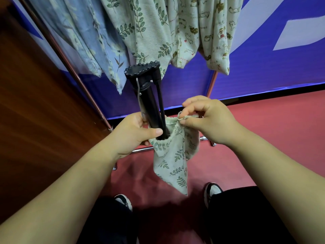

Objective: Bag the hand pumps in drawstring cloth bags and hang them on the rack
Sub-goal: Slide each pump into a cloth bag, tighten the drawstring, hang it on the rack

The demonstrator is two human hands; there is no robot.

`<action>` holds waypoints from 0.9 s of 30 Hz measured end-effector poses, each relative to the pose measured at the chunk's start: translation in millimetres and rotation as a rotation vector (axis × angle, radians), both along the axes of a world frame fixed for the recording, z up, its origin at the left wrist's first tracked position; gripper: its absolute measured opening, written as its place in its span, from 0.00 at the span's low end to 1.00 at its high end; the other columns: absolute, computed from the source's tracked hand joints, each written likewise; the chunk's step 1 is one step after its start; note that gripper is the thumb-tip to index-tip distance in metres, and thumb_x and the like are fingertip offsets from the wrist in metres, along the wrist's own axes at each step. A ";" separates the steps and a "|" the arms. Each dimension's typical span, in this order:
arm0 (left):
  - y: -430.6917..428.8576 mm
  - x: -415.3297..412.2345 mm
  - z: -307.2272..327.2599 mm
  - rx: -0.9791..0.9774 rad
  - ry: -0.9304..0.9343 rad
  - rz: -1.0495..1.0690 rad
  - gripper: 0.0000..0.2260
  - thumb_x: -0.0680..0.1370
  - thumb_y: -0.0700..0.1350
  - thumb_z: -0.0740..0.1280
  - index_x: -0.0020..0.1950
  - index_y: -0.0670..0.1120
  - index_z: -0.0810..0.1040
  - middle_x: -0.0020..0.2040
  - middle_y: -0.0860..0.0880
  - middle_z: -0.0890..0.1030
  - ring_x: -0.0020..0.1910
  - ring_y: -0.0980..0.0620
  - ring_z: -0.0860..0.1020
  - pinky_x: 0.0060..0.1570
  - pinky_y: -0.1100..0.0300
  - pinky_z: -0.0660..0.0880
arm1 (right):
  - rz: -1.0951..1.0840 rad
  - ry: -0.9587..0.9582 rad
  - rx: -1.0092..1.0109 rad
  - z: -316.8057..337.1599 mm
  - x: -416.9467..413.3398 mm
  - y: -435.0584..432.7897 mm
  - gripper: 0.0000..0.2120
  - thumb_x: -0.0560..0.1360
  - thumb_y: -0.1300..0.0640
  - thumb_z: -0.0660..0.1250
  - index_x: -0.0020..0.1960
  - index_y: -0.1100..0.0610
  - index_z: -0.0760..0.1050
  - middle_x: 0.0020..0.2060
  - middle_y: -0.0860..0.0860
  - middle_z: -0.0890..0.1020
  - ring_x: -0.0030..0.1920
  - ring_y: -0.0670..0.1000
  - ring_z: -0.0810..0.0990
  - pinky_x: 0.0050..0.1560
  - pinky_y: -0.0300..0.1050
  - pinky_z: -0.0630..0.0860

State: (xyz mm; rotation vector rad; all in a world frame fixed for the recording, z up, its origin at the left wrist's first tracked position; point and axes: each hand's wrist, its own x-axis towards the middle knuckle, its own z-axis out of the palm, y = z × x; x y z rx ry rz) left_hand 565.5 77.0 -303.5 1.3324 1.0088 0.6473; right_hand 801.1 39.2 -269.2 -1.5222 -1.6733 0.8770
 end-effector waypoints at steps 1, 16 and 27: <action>-0.6 0.8 0.4 -0.004 -0.012 -0.011 0.21 0.69 0.40 0.73 0.61 0.41 0.80 0.39 0.55 0.83 0.32 0.59 0.77 0.29 0.62 0.72 | -0.006 0.022 -0.030 0.1 -2.1 0.5 0.10 0.69 0.59 0.78 0.40 0.45 0.84 0.49 0.44 0.83 0.59 0.35 0.77 0.57 0.33 0.70; -0.3 -1.9 4.9 -0.001 0.006 0.001 0.26 0.66 0.51 0.77 0.60 0.41 0.81 0.52 0.42 0.86 0.47 0.45 0.81 0.47 0.45 0.80 | -0.005 0.473 -0.164 7.7 6.3 4.0 0.09 0.74 0.71 0.70 0.41 0.58 0.77 0.30 0.48 0.80 0.31 0.45 0.75 0.36 0.36 0.73; -24.8 6.8 29.4 -0.236 -0.180 0.096 0.10 0.77 0.33 0.70 0.53 0.46 0.83 0.39 0.48 0.84 0.41 0.54 0.82 0.47 0.63 0.82 | 0.010 0.724 -0.205 31.4 -2.0 -6.9 0.09 0.68 0.67 0.71 0.38 0.53 0.79 0.32 0.56 0.75 0.31 0.50 0.71 0.35 0.40 0.70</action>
